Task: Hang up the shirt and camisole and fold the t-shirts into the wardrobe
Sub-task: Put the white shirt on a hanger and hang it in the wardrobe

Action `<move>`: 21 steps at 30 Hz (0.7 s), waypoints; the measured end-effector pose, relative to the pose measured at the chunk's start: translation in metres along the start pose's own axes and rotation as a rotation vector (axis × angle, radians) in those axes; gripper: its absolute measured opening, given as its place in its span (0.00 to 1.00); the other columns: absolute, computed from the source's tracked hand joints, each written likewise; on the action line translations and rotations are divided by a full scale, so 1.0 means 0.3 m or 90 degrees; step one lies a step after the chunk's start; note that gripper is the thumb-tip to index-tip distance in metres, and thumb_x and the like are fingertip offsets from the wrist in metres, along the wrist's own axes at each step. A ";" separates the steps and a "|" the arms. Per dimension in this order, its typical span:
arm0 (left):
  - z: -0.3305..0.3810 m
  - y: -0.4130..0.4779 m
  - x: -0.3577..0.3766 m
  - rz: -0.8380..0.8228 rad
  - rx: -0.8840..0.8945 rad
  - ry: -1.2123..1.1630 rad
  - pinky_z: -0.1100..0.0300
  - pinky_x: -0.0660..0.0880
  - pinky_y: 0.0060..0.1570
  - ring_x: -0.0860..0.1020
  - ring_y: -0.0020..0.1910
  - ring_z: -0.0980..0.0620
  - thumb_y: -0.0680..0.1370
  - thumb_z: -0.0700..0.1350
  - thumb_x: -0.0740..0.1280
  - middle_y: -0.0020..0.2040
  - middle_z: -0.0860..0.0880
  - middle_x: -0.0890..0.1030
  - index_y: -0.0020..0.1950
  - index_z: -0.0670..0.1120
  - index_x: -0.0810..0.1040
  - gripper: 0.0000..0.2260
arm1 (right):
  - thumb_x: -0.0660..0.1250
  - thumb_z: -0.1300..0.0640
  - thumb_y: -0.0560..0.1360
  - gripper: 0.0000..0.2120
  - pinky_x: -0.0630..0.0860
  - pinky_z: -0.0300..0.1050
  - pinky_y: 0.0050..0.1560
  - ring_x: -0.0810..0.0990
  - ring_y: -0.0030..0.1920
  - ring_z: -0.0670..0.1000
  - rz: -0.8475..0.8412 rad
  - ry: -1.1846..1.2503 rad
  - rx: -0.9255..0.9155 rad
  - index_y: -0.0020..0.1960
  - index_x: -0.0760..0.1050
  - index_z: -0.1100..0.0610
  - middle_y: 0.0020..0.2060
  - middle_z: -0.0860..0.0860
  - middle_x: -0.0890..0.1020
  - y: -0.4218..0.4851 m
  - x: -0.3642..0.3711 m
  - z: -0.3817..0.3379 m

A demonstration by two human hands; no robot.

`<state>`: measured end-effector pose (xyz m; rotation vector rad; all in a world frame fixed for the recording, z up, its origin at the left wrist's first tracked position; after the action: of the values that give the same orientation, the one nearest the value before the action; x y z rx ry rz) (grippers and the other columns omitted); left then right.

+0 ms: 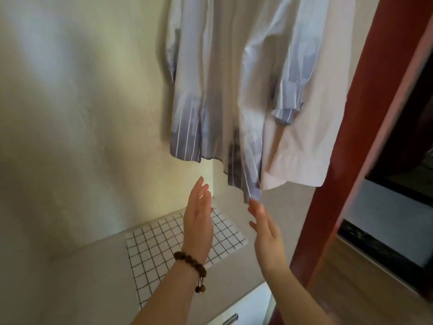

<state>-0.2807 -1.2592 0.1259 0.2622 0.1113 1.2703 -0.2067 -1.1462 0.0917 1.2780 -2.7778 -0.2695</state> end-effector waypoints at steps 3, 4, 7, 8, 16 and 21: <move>-0.098 -0.074 0.036 -0.033 -0.053 0.011 0.51 0.69 0.68 0.68 0.70 0.56 0.80 0.58 0.53 0.72 0.54 0.68 0.74 0.58 0.63 0.22 | 0.51 0.33 0.76 0.29 0.66 0.52 0.71 0.72 0.66 0.43 0.037 -0.009 0.061 0.68 0.71 0.48 0.64 0.42 0.75 -0.069 -0.063 0.111; -0.130 -0.098 0.051 -0.044 -0.071 0.014 0.50 0.68 0.68 0.68 0.69 0.56 0.81 0.56 0.53 0.72 0.54 0.68 0.74 0.57 0.63 0.20 | 0.50 0.35 0.77 0.27 0.66 0.51 0.70 0.72 0.66 0.43 0.048 -0.015 0.079 0.68 0.71 0.47 0.64 0.41 0.75 -0.093 -0.085 0.145; -0.216 -0.181 0.119 -0.086 -0.131 0.004 0.49 0.68 0.68 0.69 0.69 0.55 0.82 0.52 0.55 0.72 0.52 0.69 0.74 0.54 0.64 0.19 | 0.49 0.38 0.78 0.23 0.68 0.47 0.68 0.72 0.65 0.43 0.092 -0.016 0.132 0.67 0.70 0.44 0.61 0.38 0.75 -0.168 -0.164 0.228; -0.245 -0.210 0.146 -0.106 -0.148 0.000 0.50 0.69 0.68 0.69 0.68 0.54 0.83 0.52 0.55 0.71 0.52 0.69 0.74 0.54 0.64 0.19 | 0.49 0.38 0.79 0.23 0.67 0.47 0.68 0.72 0.64 0.43 0.112 -0.014 0.152 0.68 0.70 0.45 0.61 0.39 0.75 -0.194 -0.195 0.251; -0.406 -0.426 0.478 -0.306 -0.197 0.041 0.48 0.70 0.66 0.71 0.66 0.56 0.79 0.61 0.55 0.69 0.54 0.72 0.72 0.56 0.66 0.23 | 0.52 0.38 0.79 0.19 0.72 0.49 0.63 0.77 0.58 0.47 0.335 -0.004 0.257 0.60 0.76 0.43 0.53 0.40 0.79 -0.367 -0.551 0.366; -0.468 -0.563 0.750 -0.438 -0.217 0.040 0.50 0.68 0.69 0.69 0.68 0.57 0.80 0.61 0.56 0.70 0.54 0.70 0.71 0.57 0.67 0.21 | 0.54 0.41 0.80 0.16 0.71 0.51 0.65 0.78 0.56 0.42 0.509 -0.006 0.260 0.58 0.76 0.45 0.53 0.43 0.81 -0.460 -0.847 0.395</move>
<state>-0.0892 -1.0718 -0.0389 -0.1111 0.0300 0.5951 0.0452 -1.0263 -0.0487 0.1027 -3.1605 0.3536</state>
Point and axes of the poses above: each hand's wrist, its own y-axis towards the middle knuckle, its own x-axis out of the palm, z = x × y, the point moved 3 cm from there along y, towards the middle knuckle
